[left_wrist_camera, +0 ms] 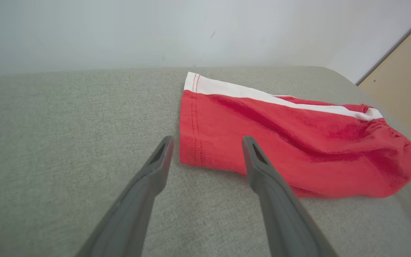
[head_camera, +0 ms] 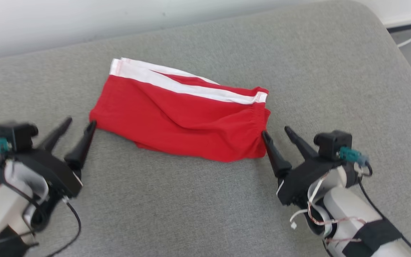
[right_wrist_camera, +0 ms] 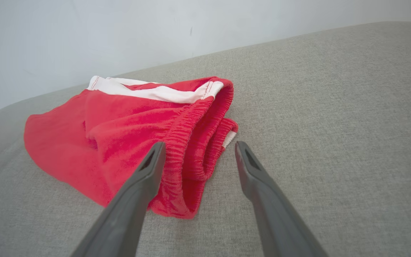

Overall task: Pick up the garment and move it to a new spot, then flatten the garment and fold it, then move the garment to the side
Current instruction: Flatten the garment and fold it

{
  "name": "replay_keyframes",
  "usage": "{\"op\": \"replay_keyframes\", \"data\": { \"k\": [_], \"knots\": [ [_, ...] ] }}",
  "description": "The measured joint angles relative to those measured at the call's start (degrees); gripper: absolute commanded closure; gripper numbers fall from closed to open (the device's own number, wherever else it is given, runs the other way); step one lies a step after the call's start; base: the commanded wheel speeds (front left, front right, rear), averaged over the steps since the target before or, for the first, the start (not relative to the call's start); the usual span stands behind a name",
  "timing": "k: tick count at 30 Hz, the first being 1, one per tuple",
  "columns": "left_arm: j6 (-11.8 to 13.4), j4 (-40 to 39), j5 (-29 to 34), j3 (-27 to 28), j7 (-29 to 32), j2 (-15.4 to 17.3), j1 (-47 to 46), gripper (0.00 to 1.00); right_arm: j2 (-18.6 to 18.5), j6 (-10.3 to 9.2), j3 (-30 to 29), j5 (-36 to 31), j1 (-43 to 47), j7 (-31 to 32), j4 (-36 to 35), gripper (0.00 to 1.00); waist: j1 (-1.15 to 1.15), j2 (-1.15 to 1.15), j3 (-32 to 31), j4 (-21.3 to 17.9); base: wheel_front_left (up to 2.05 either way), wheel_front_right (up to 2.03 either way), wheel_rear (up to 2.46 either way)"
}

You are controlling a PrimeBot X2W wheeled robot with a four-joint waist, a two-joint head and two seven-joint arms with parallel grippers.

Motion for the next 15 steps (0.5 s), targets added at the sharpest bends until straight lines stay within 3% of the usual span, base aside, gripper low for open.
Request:
{"op": "replay_keyframes", "data": {
  "k": [7,15],
  "knots": [
    [0.0,-1.2,-0.9,0.1,-0.2,-1.3,3.2,0.0,-0.3,-0.48,0.2,0.0,2.6,0.0,-2.6,0.0,-0.01,0.0,-1.3,1.1,0.0,0.0,0.0],
    [0.0,-0.3,-0.9,1.5,-0.5,-2.1,0.8,0.0,-0.8,-1.58,1.3,-1.9,2.8,0.2,-4.7,0.0,0.01,0.0,0.4,1.7,0.0,0.0,0.0]
  ]
}}
